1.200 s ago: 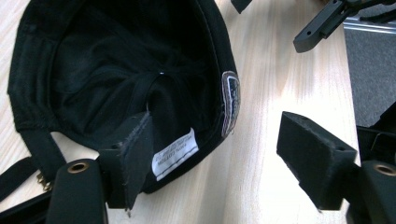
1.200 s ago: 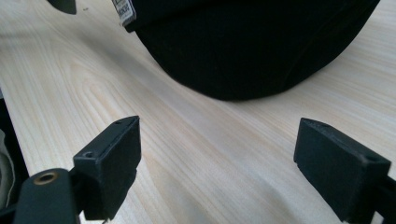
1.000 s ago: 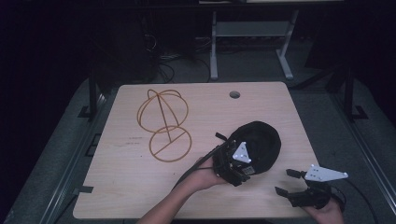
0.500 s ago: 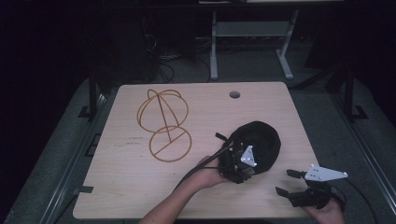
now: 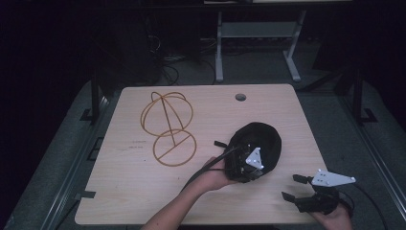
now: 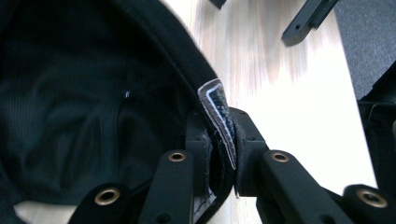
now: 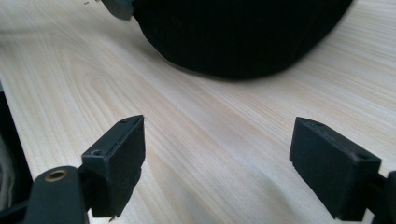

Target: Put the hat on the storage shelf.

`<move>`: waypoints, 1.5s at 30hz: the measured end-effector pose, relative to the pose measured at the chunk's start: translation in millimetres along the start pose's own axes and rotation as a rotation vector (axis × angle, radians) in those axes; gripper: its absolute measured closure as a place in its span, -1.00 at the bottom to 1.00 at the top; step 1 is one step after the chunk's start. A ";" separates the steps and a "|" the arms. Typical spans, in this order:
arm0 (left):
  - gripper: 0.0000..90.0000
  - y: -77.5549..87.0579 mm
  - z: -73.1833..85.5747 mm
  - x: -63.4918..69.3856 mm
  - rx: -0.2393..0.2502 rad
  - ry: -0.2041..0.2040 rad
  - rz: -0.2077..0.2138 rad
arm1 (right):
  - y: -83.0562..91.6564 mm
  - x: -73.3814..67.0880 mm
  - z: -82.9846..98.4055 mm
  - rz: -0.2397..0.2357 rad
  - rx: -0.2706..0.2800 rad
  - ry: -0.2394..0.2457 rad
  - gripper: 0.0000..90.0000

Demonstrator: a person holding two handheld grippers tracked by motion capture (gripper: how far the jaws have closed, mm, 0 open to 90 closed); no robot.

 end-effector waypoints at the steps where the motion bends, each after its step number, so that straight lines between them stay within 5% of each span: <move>1: 0.80 3.8 -3.7 -2.2 0.013 0.001 0.002 | 0.2 0.1 -0.9 0.003 0.006 0.003 -0.61; 18: 0.83 46.9 -35.6 -20.4 0.159 0.093 0.058 | 1.6 -6.1 -25.8 0.025 0.113 0.038 -0.61; 29: 0.83 69.3 -55.5 -13.1 0.241 0.113 0.184 | 9.3 -13.2 -55.3 0.011 0.265 0.081 -0.55; 36: 0.83 77.6 -66.5 -1.8 0.272 0.100 0.282 | 8.7 -16.3 -56.5 0.019 0.260 0.111 -0.46; 39: 0.83 79.8 -71.1 3.3 0.270 0.079 0.301 | 9.9 -19.5 -56.8 0.013 0.264 0.131 -0.24; 42: 0.83 81.2 -73.1 5.1 0.266 0.064 0.299 | 12.6 -24.1 -57.8 0.003 0.257 0.179 0.37; 45: 0.83 82.3 -73.0 3.6 0.273 0.073 0.287 | 15.4 -28.1 -60.3 0.000 0.256 0.206 0.62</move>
Point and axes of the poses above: each handheld gripper's, and its own axes: y roughly backward along the jaws, z roughly out of its underside, x roughly to its right, the point moved 8 cm from there along -y, roughly forward along the jaws, and after that the axes turned 11 degrees about -z, right-handed, at the moved point
